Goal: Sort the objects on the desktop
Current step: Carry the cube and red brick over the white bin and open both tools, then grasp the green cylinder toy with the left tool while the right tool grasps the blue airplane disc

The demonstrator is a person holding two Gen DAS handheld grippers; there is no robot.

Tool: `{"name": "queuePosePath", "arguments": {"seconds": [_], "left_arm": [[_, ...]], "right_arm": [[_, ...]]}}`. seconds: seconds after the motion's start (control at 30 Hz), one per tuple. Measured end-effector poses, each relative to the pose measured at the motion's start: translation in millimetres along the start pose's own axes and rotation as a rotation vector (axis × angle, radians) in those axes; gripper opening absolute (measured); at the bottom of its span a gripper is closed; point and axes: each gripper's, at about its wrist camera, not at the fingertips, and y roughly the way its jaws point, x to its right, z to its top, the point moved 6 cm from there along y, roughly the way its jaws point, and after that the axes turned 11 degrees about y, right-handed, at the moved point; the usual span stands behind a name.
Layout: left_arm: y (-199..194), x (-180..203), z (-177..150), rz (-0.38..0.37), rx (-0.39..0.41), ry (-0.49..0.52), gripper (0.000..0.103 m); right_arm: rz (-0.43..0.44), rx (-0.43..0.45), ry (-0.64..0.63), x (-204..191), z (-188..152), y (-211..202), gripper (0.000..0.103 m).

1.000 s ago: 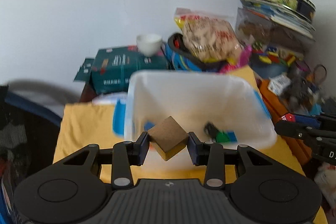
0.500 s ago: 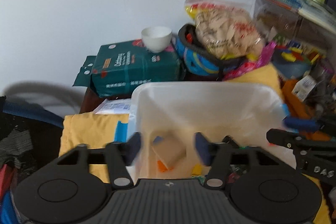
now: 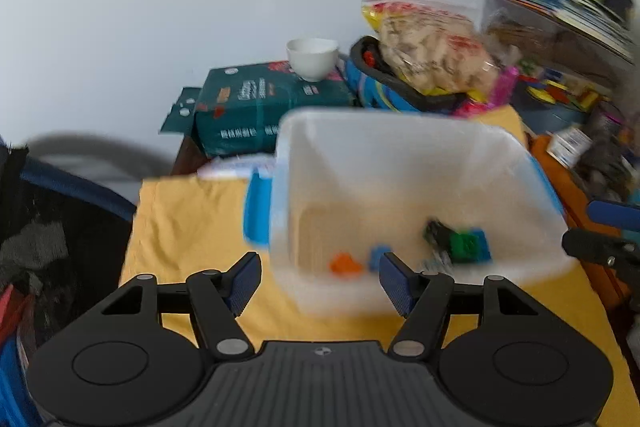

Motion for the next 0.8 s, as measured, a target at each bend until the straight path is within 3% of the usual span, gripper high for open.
{"name": "queuePosePath", "arguments": {"seconds": [0.1,0.23,0.33,0.53,0.8], "left_arm": [[-17.2,18.0,-47.3,-0.01,-0.004,0.013,0.07],[-17.6,59.5,-112.4,-0.077,-0.095,0.061,0.07],[-9.5,88.0,-140.6,-0.081,-0.123,0.148,0.07],[6.2,116.4,-153.1,-0.09,-0.152,0.188,0.07],[15.5,121.4,-156.7,-0.122,-0.094,0.171,0.077]], "right_arm": [[-0.002,-0.055,-0.041,-7.0,-52.2,-14.9,0.062],[-0.033,-0.192,-0.043,-4.8,-126.5,-13.2,0.062],[-0.044,-0.24,-0.017,-3.0,-153.7,-12.1,0.063],[-0.046,-0.258,-0.026,-4.6,-159.4,-13.7,0.063],[-0.069,-0.273,-0.008,0.1,-164.5,-1.7,0.064]]}}
